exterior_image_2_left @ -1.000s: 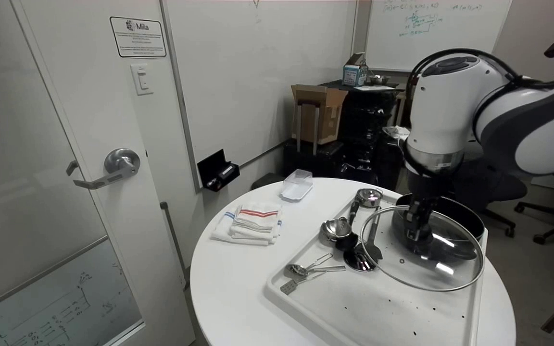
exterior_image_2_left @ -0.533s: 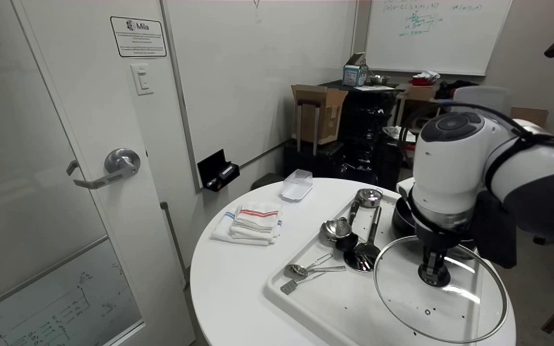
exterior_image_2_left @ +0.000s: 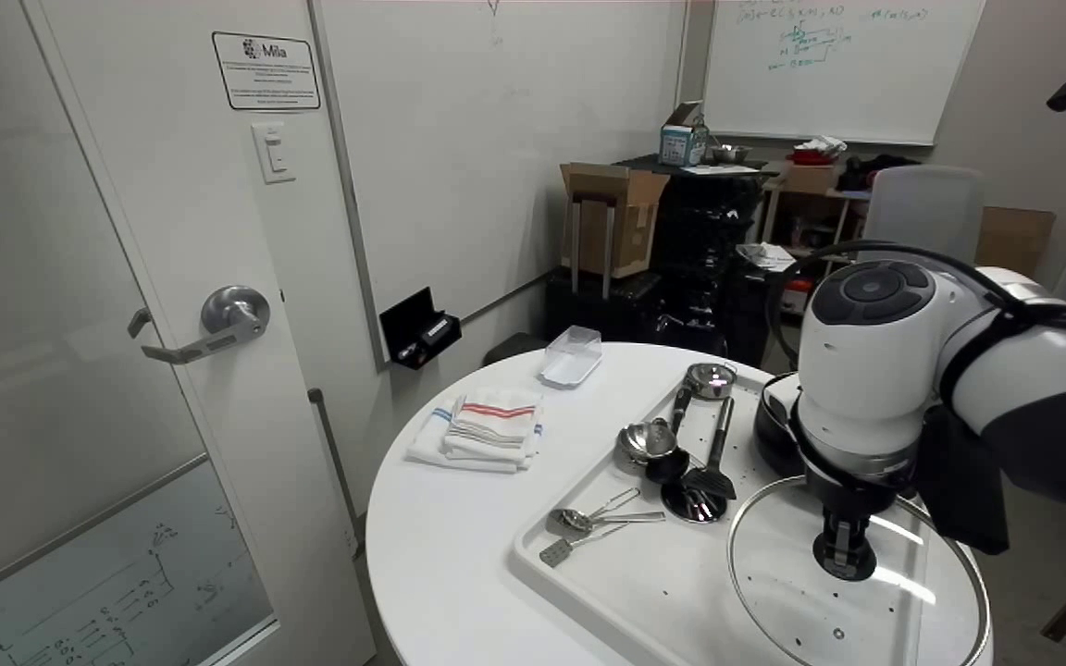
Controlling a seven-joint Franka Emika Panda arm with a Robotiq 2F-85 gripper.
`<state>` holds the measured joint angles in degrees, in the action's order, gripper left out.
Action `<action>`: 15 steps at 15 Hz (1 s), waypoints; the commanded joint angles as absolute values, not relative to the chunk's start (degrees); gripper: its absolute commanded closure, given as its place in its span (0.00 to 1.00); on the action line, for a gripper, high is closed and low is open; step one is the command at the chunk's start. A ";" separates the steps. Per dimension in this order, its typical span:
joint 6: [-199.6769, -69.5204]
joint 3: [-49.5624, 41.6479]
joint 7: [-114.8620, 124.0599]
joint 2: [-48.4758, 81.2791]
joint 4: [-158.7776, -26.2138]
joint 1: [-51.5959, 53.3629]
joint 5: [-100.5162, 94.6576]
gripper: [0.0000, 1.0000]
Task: Remove the lid from the black pot
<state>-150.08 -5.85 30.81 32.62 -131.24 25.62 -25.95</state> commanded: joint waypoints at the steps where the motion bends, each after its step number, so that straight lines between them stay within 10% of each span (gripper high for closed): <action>1: -152.06 -5.26 29.22 32.44 -131.49 25.18 -24.88 0.75; 15: -159.18 -3.35 7.43 41.60 -121.95 10.44 -15.08 0.75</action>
